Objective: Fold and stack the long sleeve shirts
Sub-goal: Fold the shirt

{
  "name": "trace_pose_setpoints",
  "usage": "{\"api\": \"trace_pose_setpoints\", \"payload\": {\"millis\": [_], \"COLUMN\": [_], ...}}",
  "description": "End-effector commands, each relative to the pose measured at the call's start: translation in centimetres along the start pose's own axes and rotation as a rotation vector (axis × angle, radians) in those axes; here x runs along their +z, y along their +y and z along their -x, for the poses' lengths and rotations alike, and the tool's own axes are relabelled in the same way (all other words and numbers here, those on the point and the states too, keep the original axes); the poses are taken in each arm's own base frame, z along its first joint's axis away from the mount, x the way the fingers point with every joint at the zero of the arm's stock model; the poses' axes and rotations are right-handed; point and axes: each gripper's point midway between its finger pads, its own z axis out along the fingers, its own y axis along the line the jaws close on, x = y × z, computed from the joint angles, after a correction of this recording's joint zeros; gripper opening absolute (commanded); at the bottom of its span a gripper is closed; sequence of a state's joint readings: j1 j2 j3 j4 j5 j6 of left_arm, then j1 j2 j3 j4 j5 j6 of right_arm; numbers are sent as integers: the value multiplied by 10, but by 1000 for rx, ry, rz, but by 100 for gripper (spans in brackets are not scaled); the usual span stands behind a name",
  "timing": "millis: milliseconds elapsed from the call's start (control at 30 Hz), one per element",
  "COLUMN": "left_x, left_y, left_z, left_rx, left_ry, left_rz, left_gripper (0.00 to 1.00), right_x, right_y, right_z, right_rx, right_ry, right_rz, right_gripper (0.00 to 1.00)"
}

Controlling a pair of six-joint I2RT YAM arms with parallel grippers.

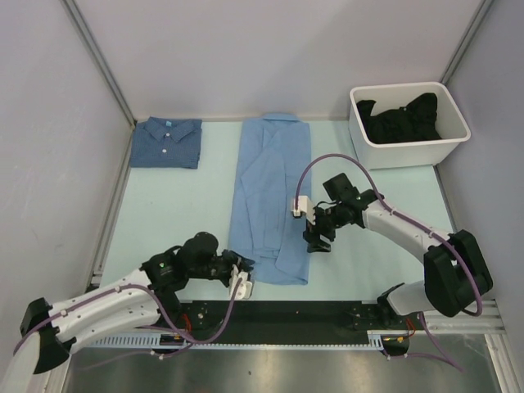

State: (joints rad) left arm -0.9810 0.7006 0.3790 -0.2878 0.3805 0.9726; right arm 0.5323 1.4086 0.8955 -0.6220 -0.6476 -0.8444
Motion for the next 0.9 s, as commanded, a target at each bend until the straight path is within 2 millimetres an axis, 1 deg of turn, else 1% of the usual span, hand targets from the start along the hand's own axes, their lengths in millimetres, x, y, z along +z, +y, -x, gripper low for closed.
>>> {"api": "trace_pose_setpoints", "payload": {"millis": [0,33,67,133,167,200,233,267,300,333,367,400,467,500,533,567,633,667,733,767,833,867], "left_x": [-14,-15,-17,-19,-21,-24,-26,-29,-32,-36,-37,-39,-37,-36,-33,-31,-28,-26,-23,-21,-18,-16], "left_y": [-22,-25,-31,-31,-33,-29,-32,-35,-33,-44,-45,-42,-44,-41,-41,-45,-50,-57,-56,-62,-58,-59], "left_z": [27,28,23,15,9,0,-8,-14,-22,-32,-38,-48,-61,-66,-72,-76,-82,-88,-93,-99,-99,-101], "left_rx": [-166,-178,-204,-247,-249,-232,-225,-210,-158,-163,-157,-128,-123,-103,-97,-94,-41,-29,16,11,21,7], "left_ry": [-93,-94,-69,-29,-3,26,52,70,82,116,133,159,194,205,217,221,221,227,229,242,237,242], "left_rz": [-99,-105,-119,-99,-99,-70,-82,-97,-115,-159,-173,-171,-181,-178,-184,-194,-218,-233,-224,-236,-223,-228], "left_gripper": [34,46,58,62,64,66,67,70,71,72,72,73,74,74,74,75,75,75,75,74,73,72], "right_x": [-10,-10,-12,-13,-13,-11,-10,-6,-8,-3,0,4,12,17,20,25,33,37,43,46,52,56], "right_y": [-7,-6,-6,-1,6,11,17,26,31,39,44,53,61,66,63,68,65,68,67,70,69,70], "right_z": [1,1,1,2,0,0,-3,-11,-10,-9,-12,-20,-21,-28,-26,-25,-31,-31,-34,-32,-35,-36], "right_rx": [-55,-51,-48,-69,-74,-108,-130,-146,-189,-263,-294,-321,-407,-417,-444,-472,-499,-525,-559,-583,-611,-623], "right_ry": [-15,-13,-12,-17,-14,-11,-3,11,3,6,8,15,17,27,27,28,50,54,60,58,60,66], "right_rz": [-39,-36,-31,-14,-1,11,24,44,38,54,56,64,63,71,51,57,34,37,23,27,16,17], "right_gripper": [76,77,78,80,80,80,81,82,82,82,82,83,84,84,83,84,82,82,79,77,67,62]}}
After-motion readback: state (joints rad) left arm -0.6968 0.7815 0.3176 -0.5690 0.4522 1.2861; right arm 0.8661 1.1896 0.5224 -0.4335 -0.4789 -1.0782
